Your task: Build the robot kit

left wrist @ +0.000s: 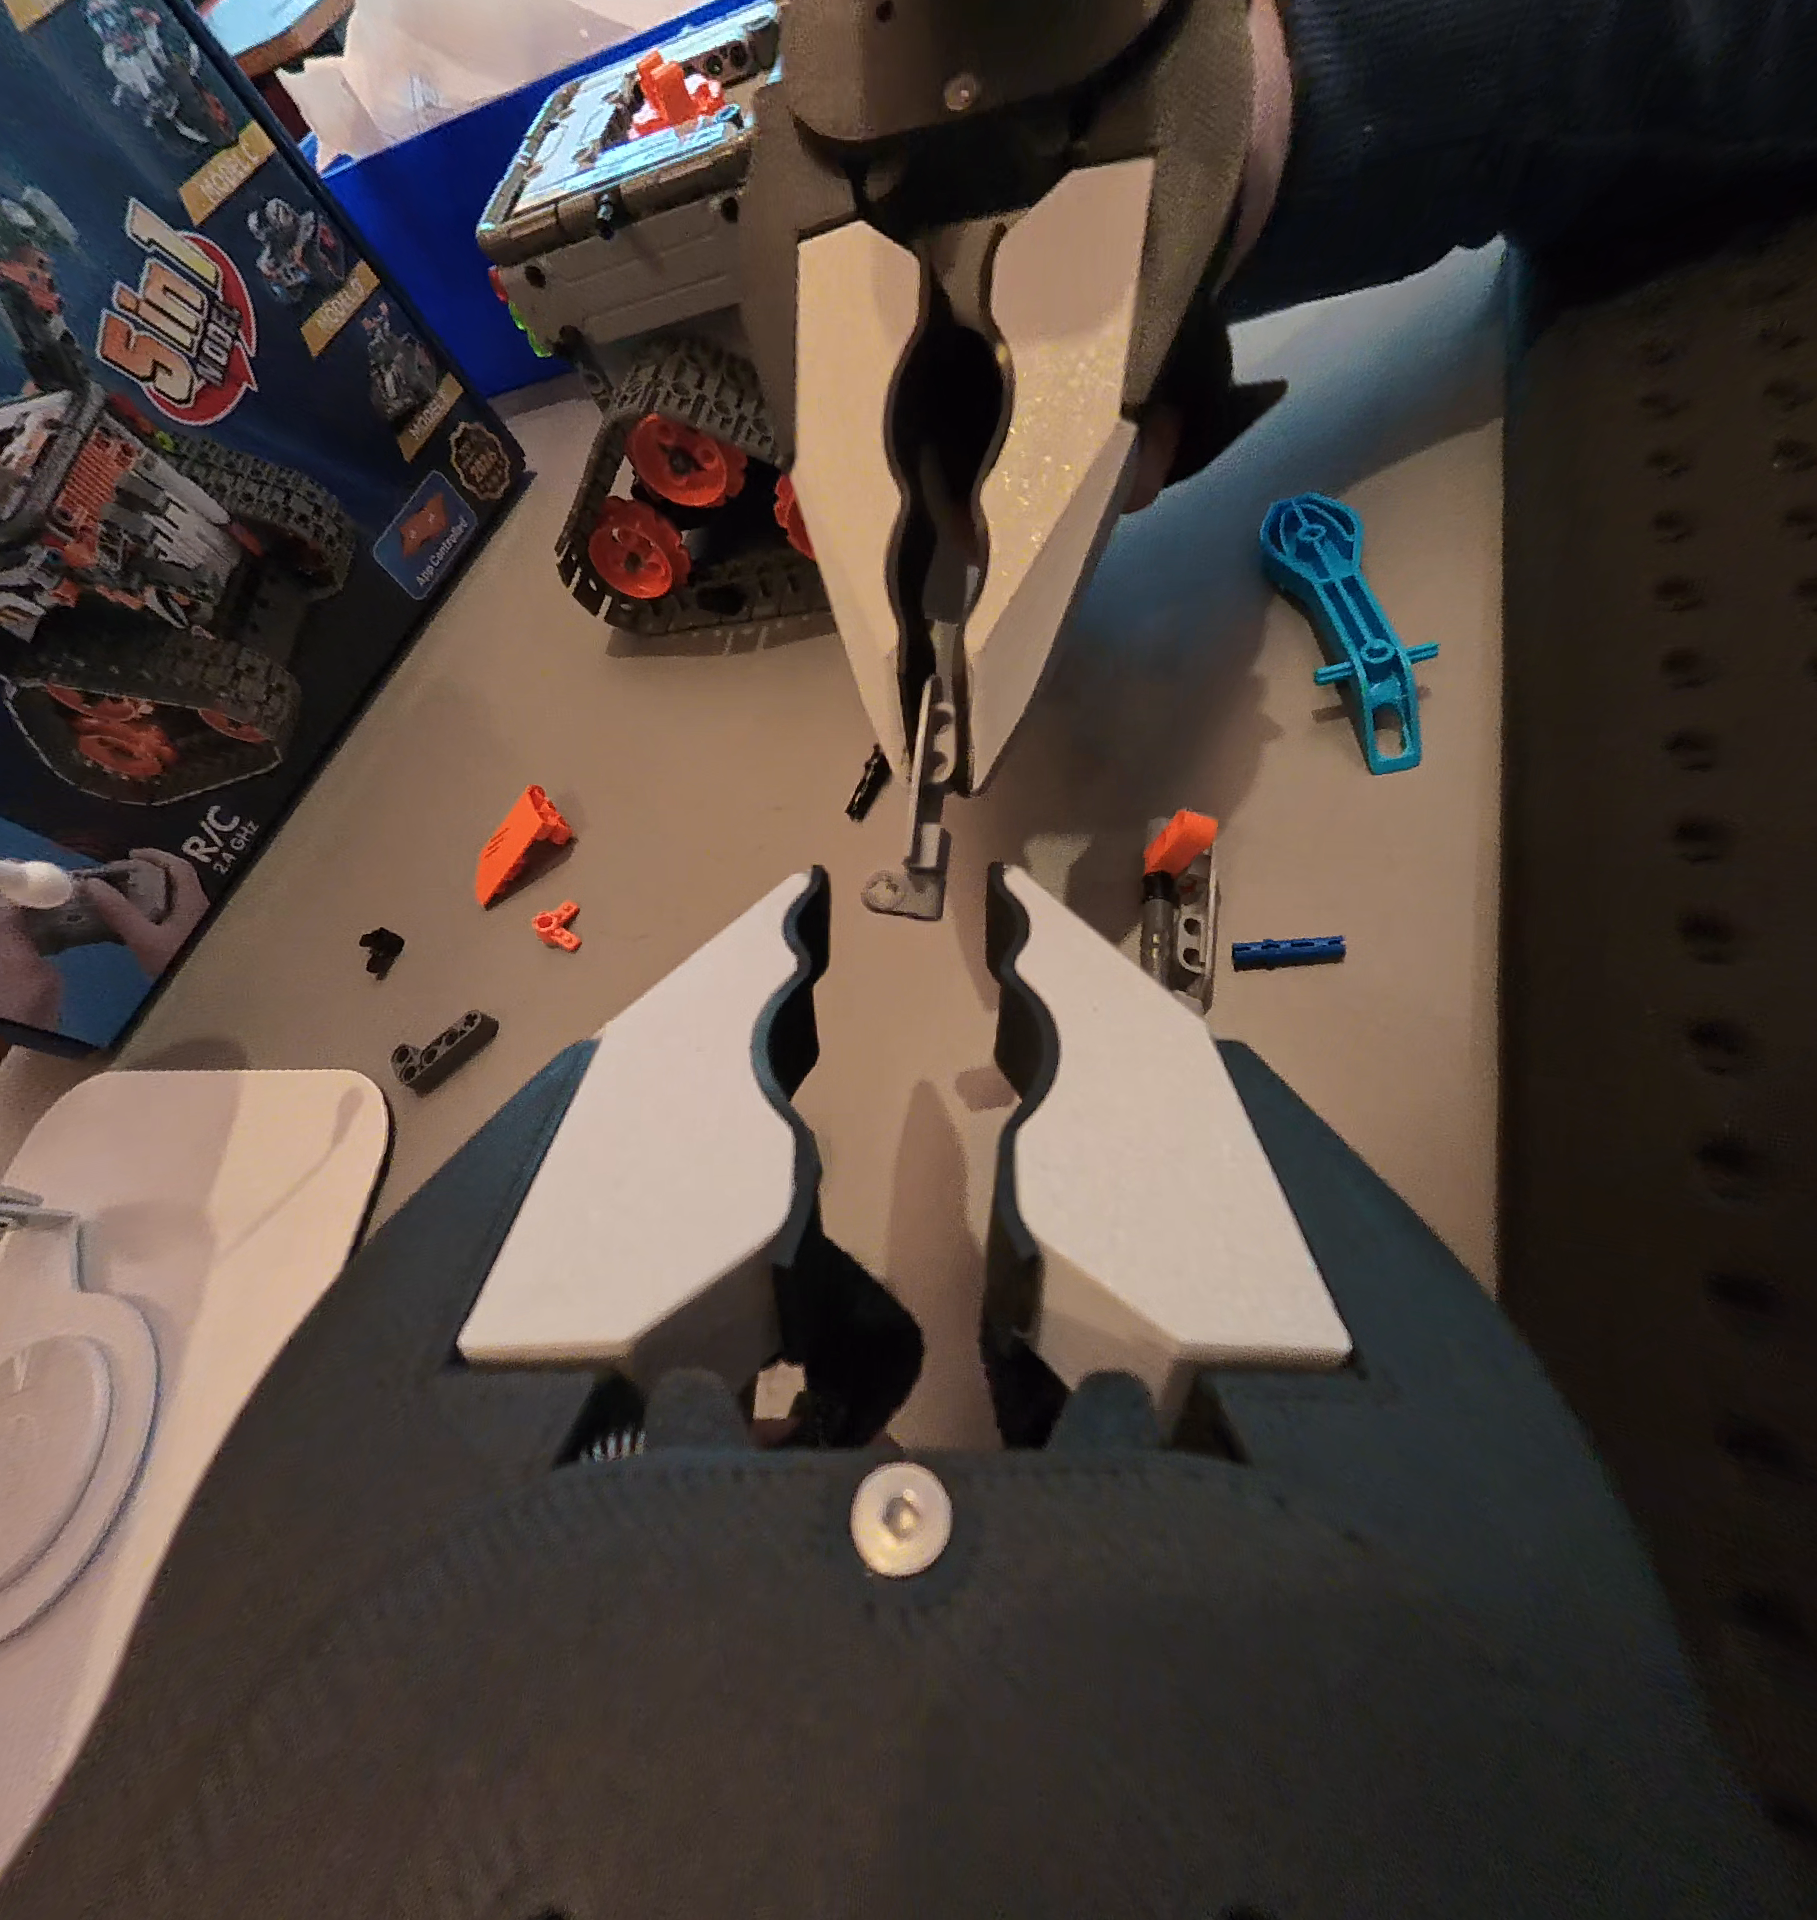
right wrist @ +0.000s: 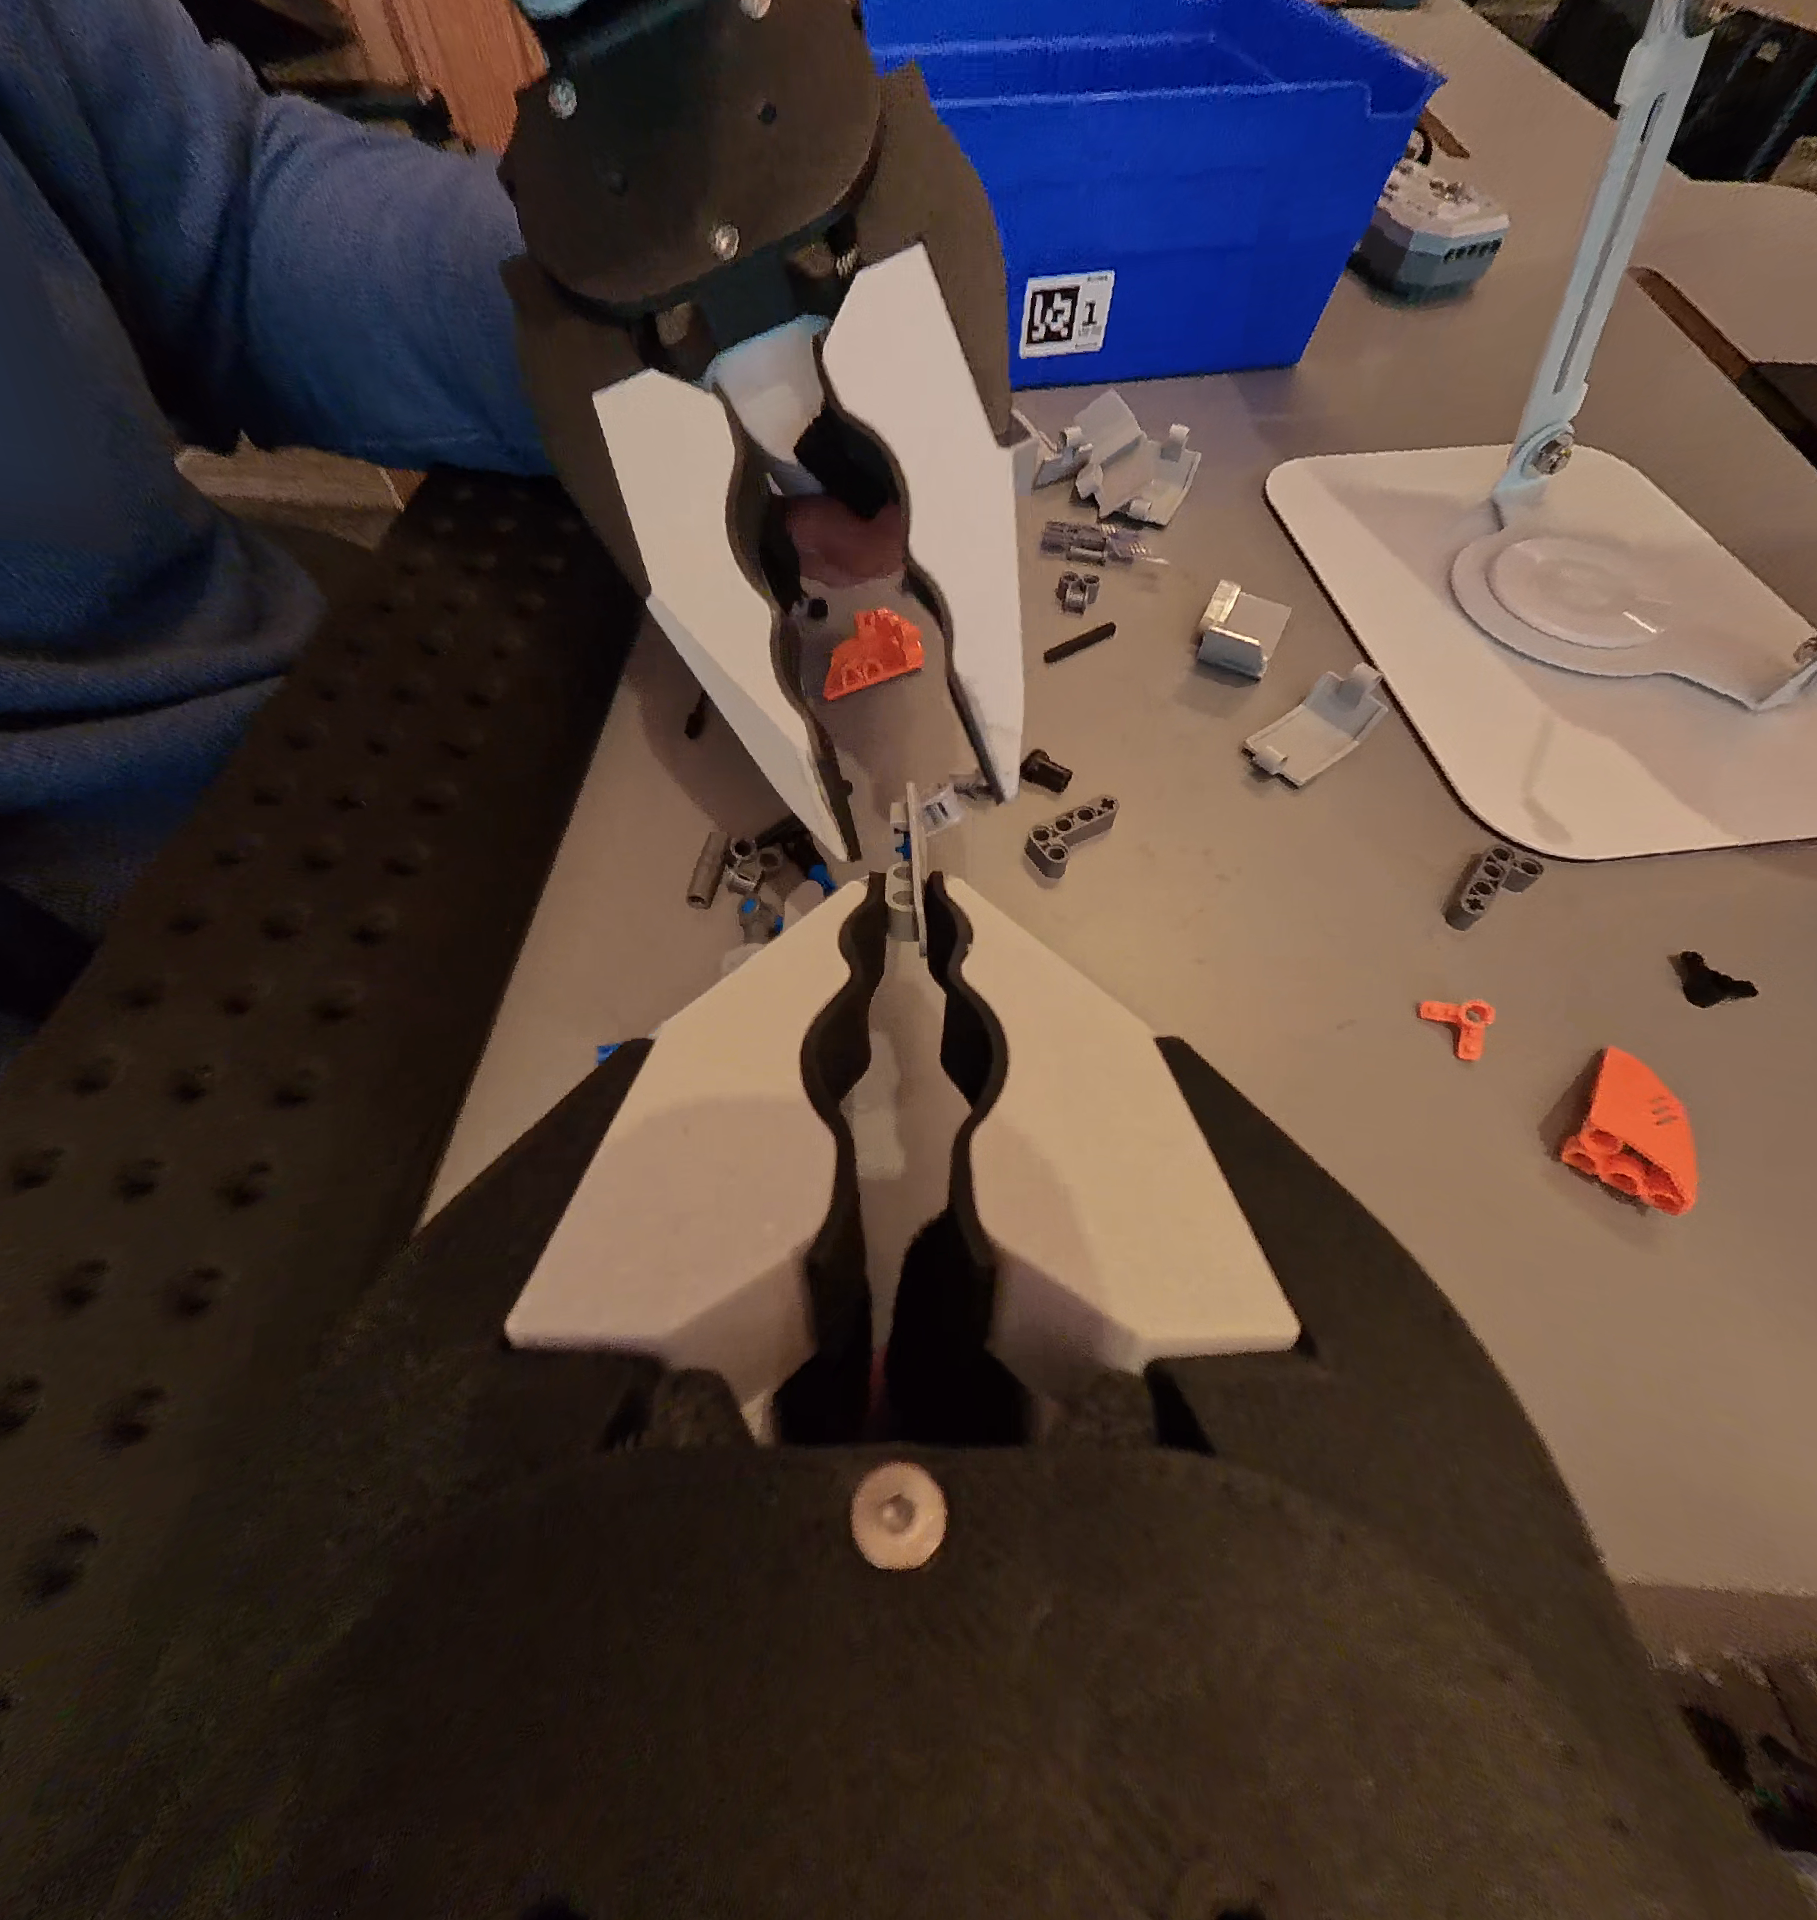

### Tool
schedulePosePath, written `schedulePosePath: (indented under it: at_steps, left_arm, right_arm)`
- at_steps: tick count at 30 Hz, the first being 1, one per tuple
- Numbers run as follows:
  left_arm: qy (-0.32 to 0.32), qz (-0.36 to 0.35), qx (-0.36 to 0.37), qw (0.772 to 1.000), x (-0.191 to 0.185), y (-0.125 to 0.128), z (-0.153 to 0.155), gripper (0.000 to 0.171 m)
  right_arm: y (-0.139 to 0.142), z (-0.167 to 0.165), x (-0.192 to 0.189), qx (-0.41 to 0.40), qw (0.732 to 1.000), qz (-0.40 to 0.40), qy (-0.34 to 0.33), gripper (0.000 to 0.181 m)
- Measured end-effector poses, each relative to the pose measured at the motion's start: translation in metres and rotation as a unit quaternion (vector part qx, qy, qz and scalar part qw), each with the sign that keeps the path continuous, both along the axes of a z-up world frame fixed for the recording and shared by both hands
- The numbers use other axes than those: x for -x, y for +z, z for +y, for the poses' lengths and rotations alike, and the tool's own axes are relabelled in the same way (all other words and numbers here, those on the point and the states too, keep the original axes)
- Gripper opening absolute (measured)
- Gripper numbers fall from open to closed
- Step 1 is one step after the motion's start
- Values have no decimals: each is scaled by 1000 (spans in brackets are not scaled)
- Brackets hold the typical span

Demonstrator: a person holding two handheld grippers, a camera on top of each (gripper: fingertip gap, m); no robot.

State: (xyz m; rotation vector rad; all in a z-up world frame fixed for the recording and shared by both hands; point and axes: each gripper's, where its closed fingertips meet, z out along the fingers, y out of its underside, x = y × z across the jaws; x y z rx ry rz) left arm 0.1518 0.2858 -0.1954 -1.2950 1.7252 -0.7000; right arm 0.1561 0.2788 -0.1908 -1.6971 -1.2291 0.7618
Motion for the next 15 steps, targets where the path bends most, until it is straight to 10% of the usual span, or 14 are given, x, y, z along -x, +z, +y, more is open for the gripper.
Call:
schedulePosePath:
  at_steps: [15]
  left_arm:
    - [-33, 21, 104, 994, 2, -3, -12, 15]
  right_arm:
    - [1, -10, 4, -89, 994, -58, 31, 4]
